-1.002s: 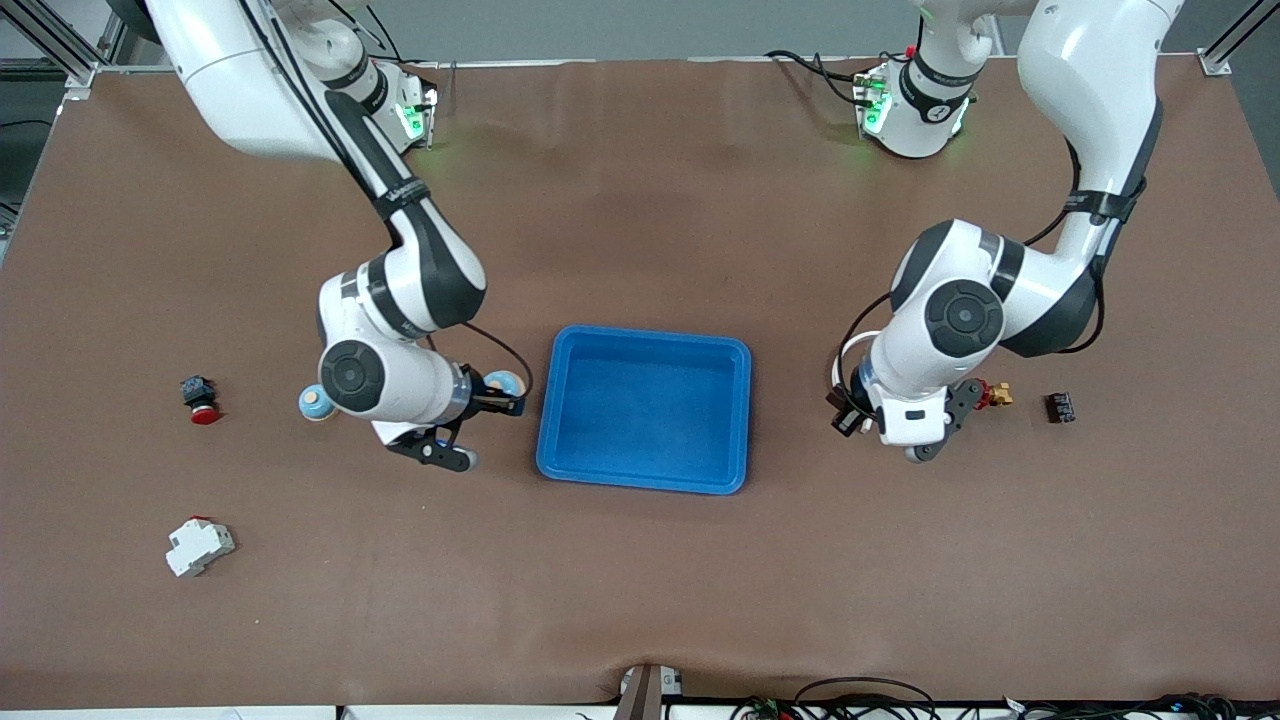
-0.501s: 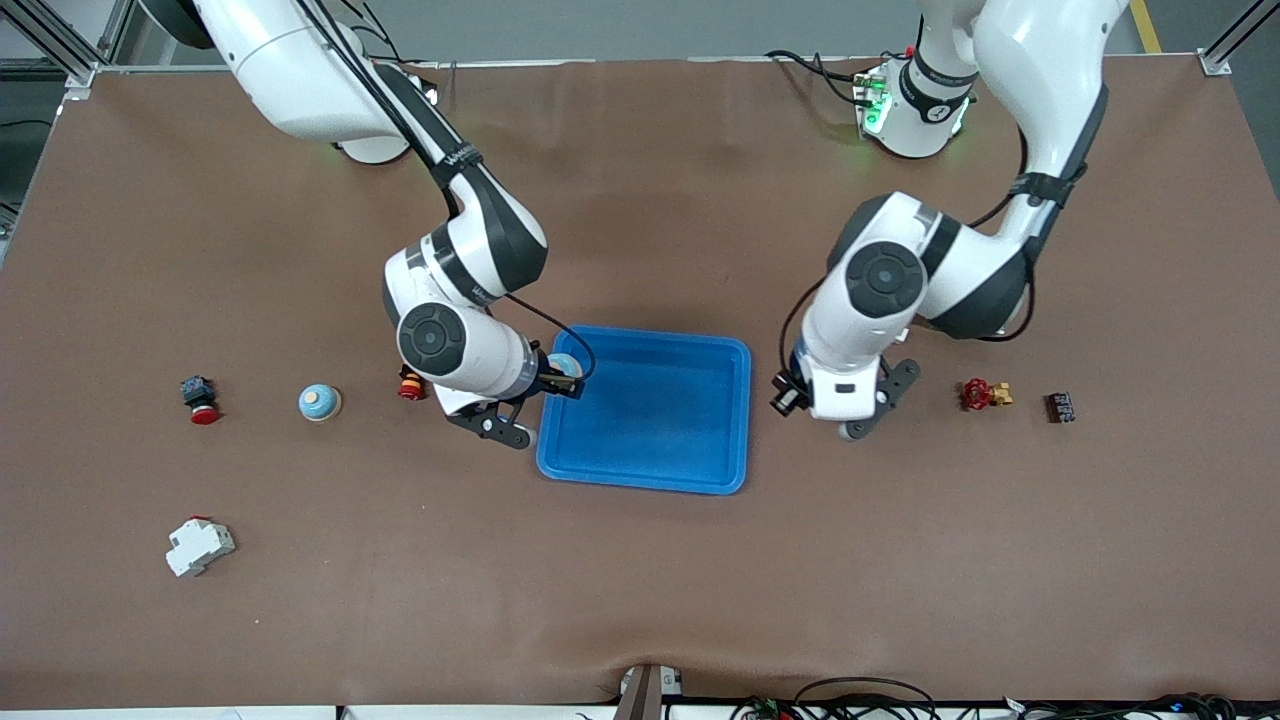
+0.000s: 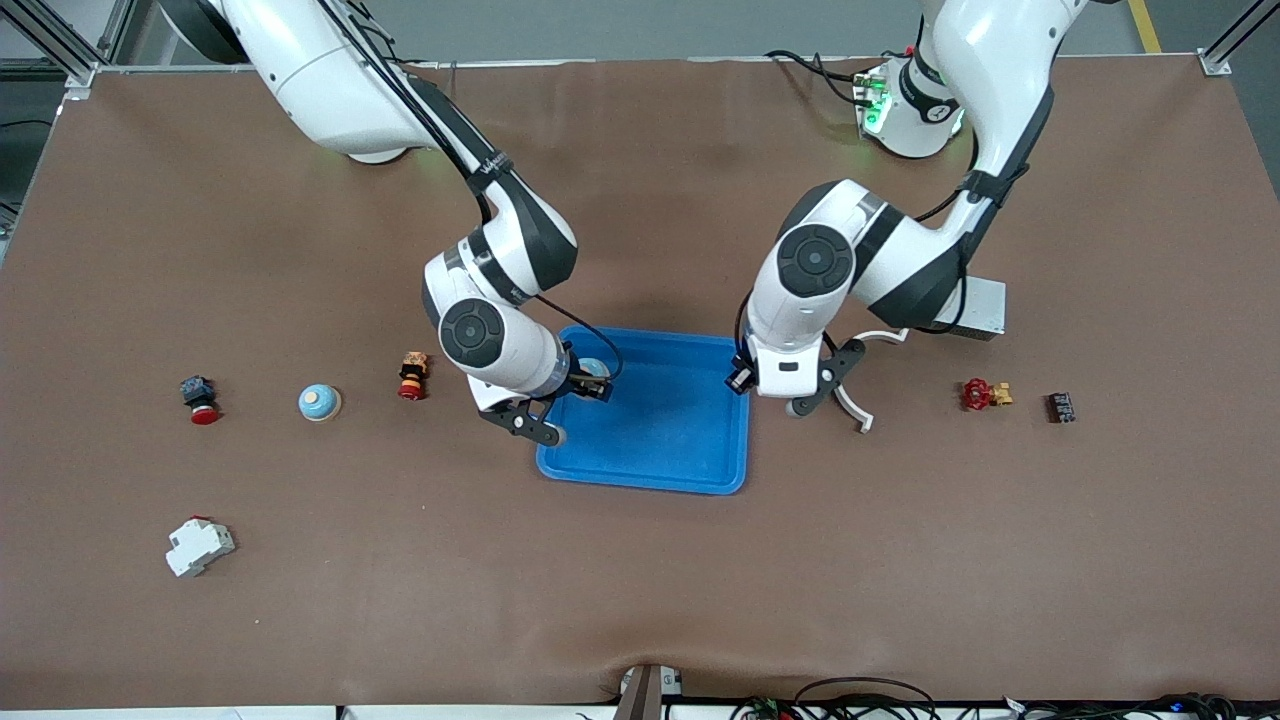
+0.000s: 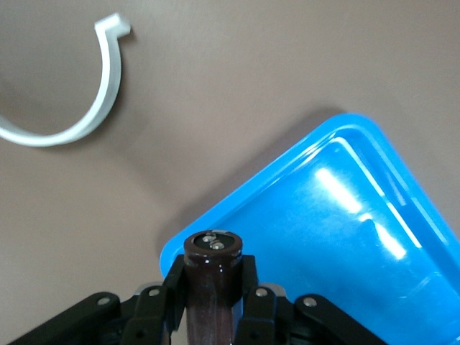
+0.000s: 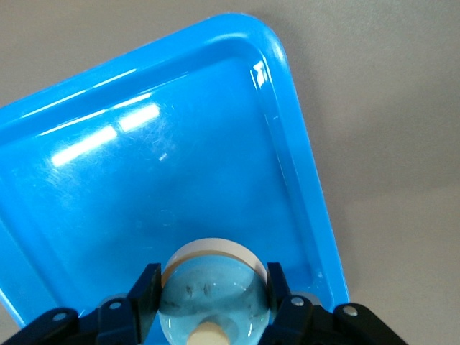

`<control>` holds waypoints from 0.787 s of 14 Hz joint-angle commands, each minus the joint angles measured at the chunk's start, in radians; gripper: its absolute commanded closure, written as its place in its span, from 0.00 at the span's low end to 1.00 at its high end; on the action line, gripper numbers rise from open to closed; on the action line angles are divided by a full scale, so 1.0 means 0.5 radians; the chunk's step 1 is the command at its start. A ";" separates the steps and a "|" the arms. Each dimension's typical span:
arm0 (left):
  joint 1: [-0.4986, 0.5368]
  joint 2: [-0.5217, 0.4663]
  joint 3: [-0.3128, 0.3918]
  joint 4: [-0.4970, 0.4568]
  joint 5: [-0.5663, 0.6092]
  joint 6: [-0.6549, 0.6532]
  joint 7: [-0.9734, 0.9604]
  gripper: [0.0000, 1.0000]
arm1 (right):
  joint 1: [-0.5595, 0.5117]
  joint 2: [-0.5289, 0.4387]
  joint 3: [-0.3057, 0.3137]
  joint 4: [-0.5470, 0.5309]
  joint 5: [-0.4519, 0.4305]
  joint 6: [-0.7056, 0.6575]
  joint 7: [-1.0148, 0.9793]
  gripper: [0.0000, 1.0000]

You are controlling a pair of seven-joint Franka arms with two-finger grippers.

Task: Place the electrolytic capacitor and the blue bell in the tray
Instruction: 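Lower both items into the tray and open both grippers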

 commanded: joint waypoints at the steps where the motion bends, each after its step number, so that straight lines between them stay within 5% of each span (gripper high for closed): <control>1: -0.076 0.081 0.010 0.016 0.044 0.012 -0.198 1.00 | 0.013 0.039 -0.013 0.051 0.002 0.018 0.012 0.98; 11: -0.174 0.385 0.028 0.016 0.041 0.295 -0.250 1.00 | 0.037 0.143 -0.020 0.036 -0.137 0.147 0.015 0.97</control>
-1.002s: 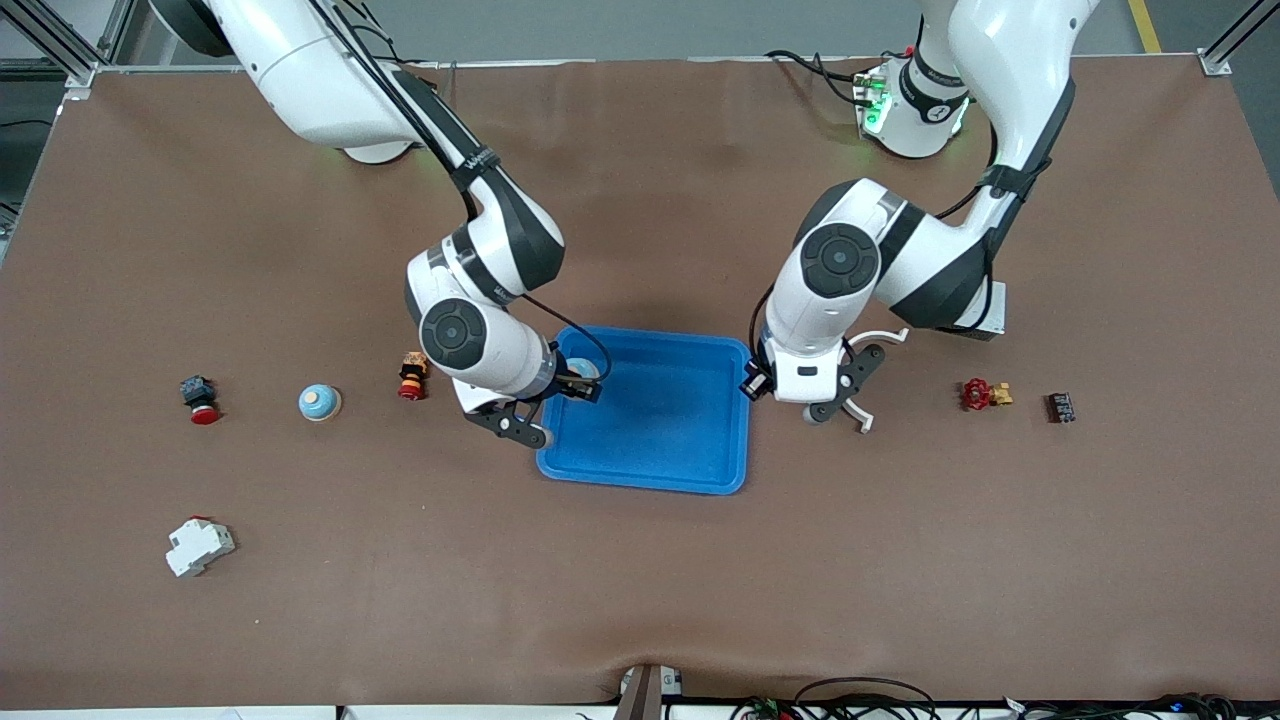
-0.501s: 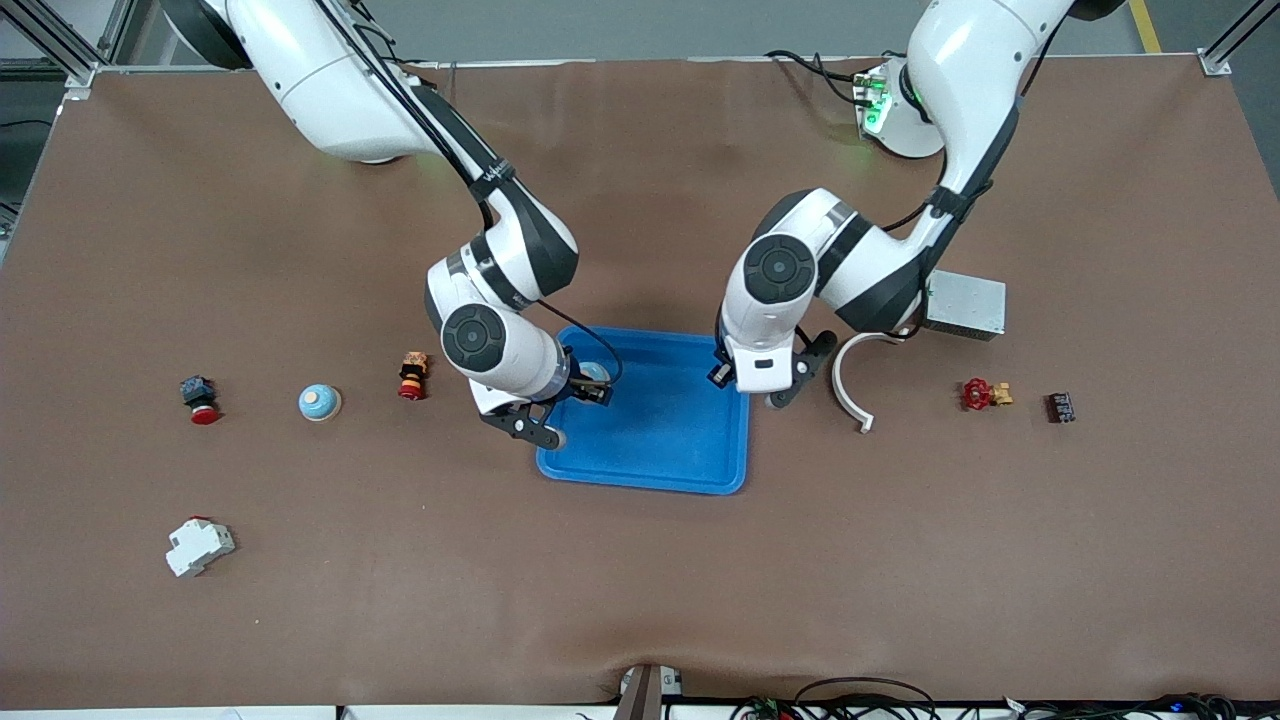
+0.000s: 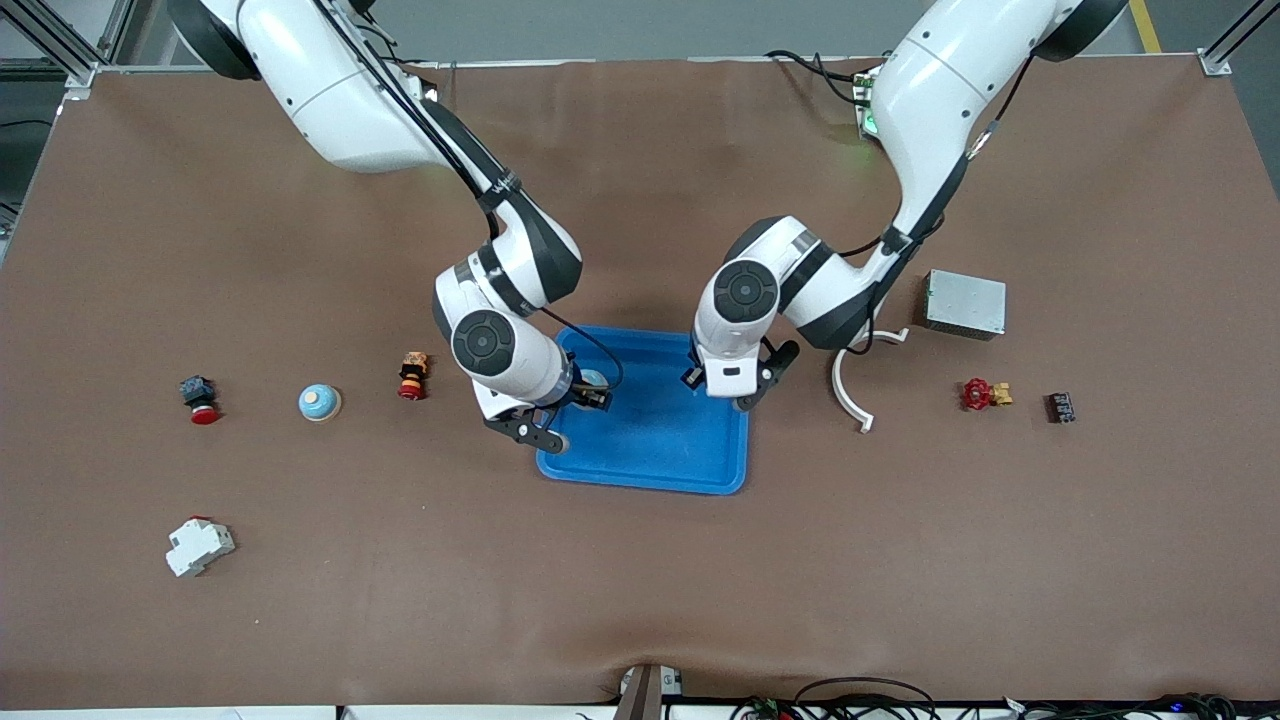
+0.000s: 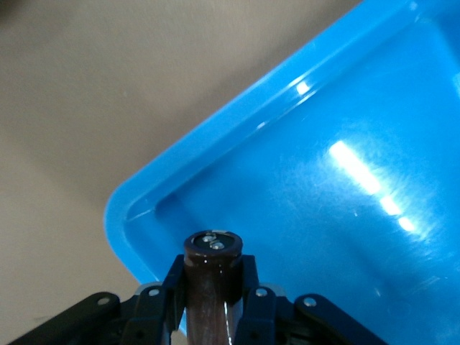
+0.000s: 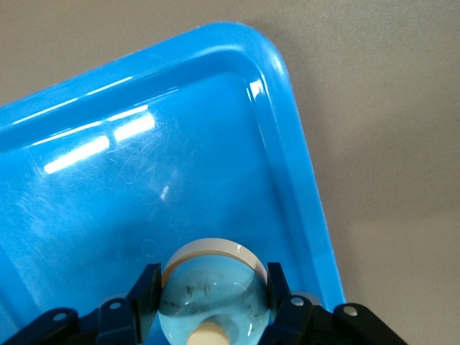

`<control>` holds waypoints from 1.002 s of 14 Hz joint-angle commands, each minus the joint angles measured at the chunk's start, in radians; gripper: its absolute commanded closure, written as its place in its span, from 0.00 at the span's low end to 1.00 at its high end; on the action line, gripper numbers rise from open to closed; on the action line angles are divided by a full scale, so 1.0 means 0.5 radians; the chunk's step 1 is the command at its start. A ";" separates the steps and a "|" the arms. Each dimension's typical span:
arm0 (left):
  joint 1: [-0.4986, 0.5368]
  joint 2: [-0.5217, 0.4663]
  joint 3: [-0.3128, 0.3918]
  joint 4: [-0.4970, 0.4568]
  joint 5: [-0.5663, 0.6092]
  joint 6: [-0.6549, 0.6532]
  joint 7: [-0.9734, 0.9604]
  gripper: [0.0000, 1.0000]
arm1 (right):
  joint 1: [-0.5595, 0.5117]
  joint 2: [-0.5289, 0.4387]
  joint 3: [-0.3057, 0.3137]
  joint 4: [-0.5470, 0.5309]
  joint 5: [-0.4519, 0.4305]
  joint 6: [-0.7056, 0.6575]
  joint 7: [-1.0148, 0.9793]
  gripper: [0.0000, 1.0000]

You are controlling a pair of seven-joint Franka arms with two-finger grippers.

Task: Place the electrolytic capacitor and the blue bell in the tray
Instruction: 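Lower both items into the tray and open both grippers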

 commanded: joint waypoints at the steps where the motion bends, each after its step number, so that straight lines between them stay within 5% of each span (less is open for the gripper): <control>1: -0.012 0.045 0.024 0.022 0.043 0.023 -0.047 1.00 | 0.022 0.042 -0.011 0.034 -0.040 0.021 0.013 0.97; 4: -0.012 0.070 0.061 0.025 0.047 0.035 -0.041 1.00 | 0.034 0.067 -0.011 0.034 -0.040 0.021 0.010 0.96; 6: -0.012 0.070 0.064 0.022 0.044 0.059 -0.041 0.80 | 0.043 0.079 -0.011 0.034 -0.040 0.021 0.010 0.95; 7: -0.012 0.070 0.064 0.025 0.043 0.059 -0.044 0.65 | 0.046 0.091 -0.011 0.034 -0.040 0.021 0.010 0.95; 8: -0.012 0.067 0.067 0.025 0.043 0.059 -0.047 0.38 | 0.052 0.095 -0.011 0.034 -0.040 0.024 0.010 0.95; 9: -0.009 0.067 0.067 0.025 0.043 0.059 -0.047 0.00 | 0.055 0.098 -0.011 0.034 -0.040 0.030 0.010 0.95; 14: 0.037 -0.047 0.067 0.028 0.043 0.035 -0.032 0.00 | 0.071 0.119 -0.011 0.034 -0.037 0.061 0.010 0.95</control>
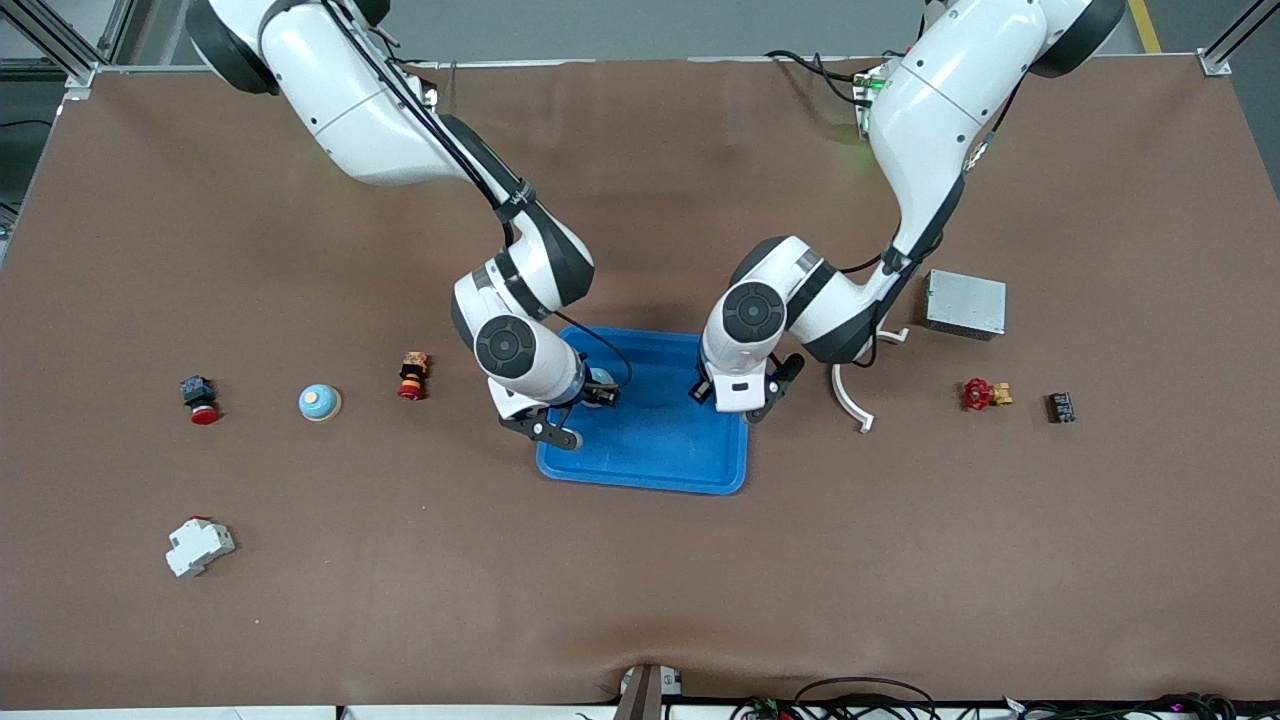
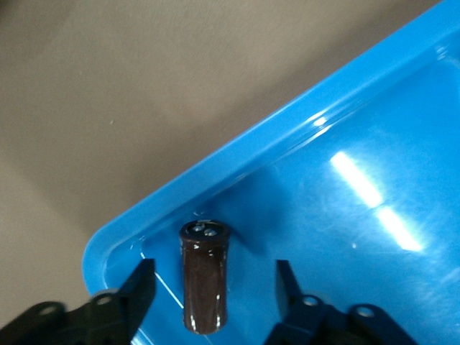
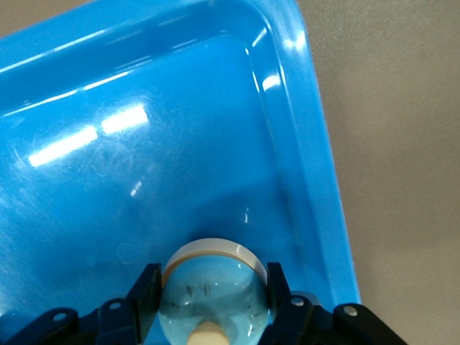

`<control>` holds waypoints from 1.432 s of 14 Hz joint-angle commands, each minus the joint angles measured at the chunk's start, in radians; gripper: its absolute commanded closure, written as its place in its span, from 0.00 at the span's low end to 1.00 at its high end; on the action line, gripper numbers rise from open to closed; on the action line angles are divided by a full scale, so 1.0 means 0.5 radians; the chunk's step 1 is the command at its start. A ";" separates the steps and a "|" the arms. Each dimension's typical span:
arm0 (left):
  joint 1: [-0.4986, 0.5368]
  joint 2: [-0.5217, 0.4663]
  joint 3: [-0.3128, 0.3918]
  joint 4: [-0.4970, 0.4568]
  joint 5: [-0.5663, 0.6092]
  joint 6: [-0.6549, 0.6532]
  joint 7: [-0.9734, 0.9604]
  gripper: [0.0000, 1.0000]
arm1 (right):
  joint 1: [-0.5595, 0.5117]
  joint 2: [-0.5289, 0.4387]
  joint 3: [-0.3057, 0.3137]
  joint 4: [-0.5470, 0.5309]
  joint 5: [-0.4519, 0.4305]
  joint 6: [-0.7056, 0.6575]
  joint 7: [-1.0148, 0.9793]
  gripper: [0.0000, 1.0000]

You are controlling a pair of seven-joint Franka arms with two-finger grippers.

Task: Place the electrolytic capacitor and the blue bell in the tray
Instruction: 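Lower both items into the tray and open both grippers, then move the left gripper to the second capacitor while the right gripper reaches the other bell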

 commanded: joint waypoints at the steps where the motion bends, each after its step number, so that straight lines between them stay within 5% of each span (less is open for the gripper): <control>1: 0.030 -0.139 0.007 -0.021 0.043 -0.018 -0.032 0.00 | 0.029 0.028 -0.012 0.034 -0.024 0.011 0.011 0.94; 5: 0.094 -0.262 0.022 0.022 0.047 -0.137 -0.022 0.00 | 0.050 0.028 -0.012 0.034 -0.021 0.008 0.014 0.91; 6: 0.109 -0.274 0.026 0.037 0.047 -0.174 -0.016 0.00 | 0.050 0.028 -0.012 0.034 -0.021 0.008 0.014 0.82; 9: 0.158 -0.348 0.038 0.077 0.050 -0.244 0.054 0.00 | 0.053 0.031 -0.012 0.028 -0.021 0.008 0.014 0.43; 11: 0.214 -0.412 0.038 0.074 0.047 -0.306 0.143 0.00 | 0.056 0.031 -0.012 0.028 -0.021 0.008 0.014 0.00; 16: 0.345 -0.538 0.035 0.074 0.047 -0.471 0.443 0.00 | 0.078 -0.009 -0.009 0.034 -0.018 -0.023 0.020 0.00; 20: 0.462 -0.606 0.032 0.074 0.047 -0.524 0.634 0.00 | 0.035 -0.217 -0.009 0.049 -0.014 -0.295 -0.001 0.00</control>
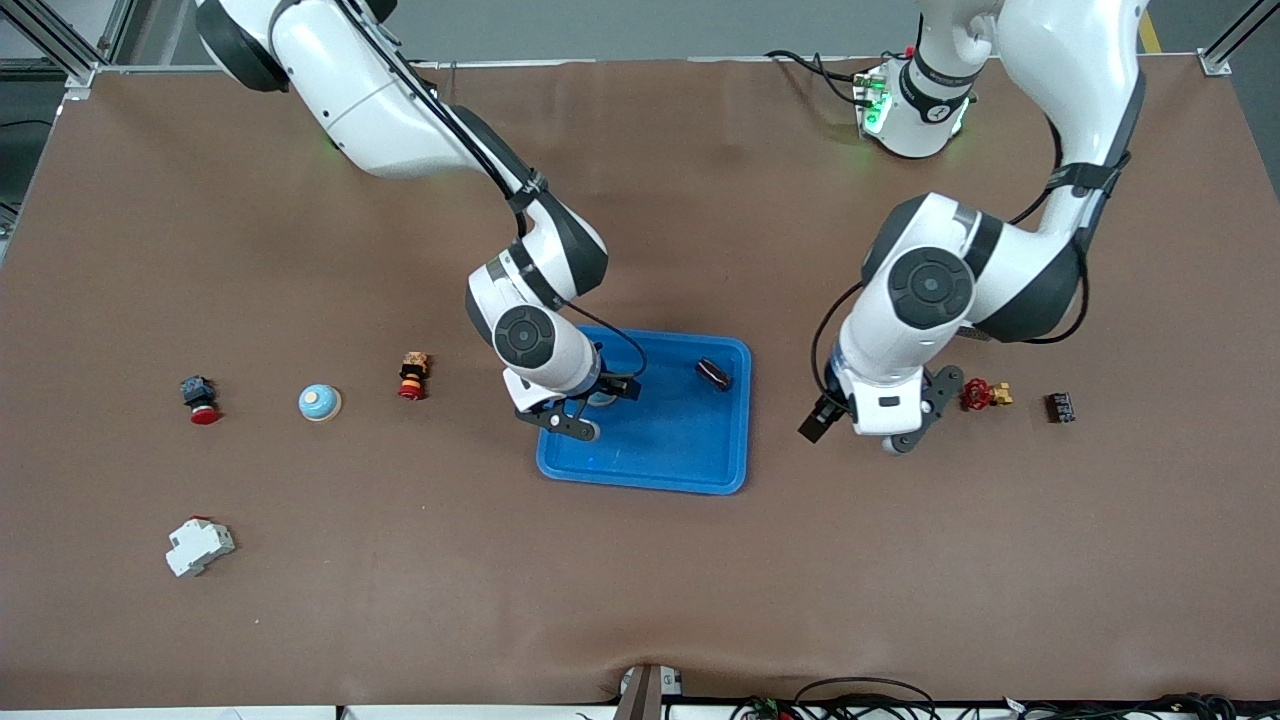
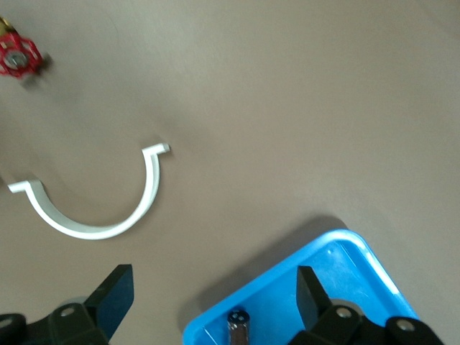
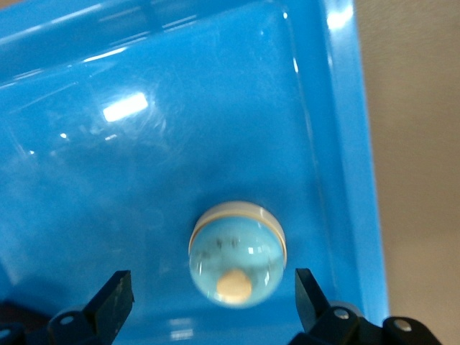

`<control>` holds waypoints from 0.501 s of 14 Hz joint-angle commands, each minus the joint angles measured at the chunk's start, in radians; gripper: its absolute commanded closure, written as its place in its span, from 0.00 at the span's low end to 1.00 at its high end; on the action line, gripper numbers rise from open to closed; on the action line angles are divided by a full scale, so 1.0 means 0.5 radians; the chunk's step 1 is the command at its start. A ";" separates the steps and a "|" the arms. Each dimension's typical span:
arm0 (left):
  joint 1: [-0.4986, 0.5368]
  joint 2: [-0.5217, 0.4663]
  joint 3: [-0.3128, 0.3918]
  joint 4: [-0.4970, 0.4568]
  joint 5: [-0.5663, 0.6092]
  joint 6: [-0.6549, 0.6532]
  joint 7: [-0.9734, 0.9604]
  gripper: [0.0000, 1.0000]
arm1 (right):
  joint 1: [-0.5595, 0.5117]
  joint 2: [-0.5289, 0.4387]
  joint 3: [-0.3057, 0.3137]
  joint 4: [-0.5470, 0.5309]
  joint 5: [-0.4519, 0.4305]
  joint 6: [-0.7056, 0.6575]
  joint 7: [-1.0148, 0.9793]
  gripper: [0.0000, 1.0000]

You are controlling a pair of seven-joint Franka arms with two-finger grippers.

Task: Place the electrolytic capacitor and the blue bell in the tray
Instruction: 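Move the left gripper to the second capacitor while the right gripper reaches the other bell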

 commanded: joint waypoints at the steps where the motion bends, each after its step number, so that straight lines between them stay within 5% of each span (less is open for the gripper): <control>1: 0.078 -0.070 -0.005 -0.022 0.042 -0.035 0.137 0.00 | -0.044 -0.210 -0.008 -0.027 -0.014 -0.214 -0.007 0.00; 7: 0.253 -0.140 -0.012 -0.028 0.039 -0.130 0.514 0.00 | -0.222 -0.471 -0.014 -0.051 -0.021 -0.675 -0.430 0.00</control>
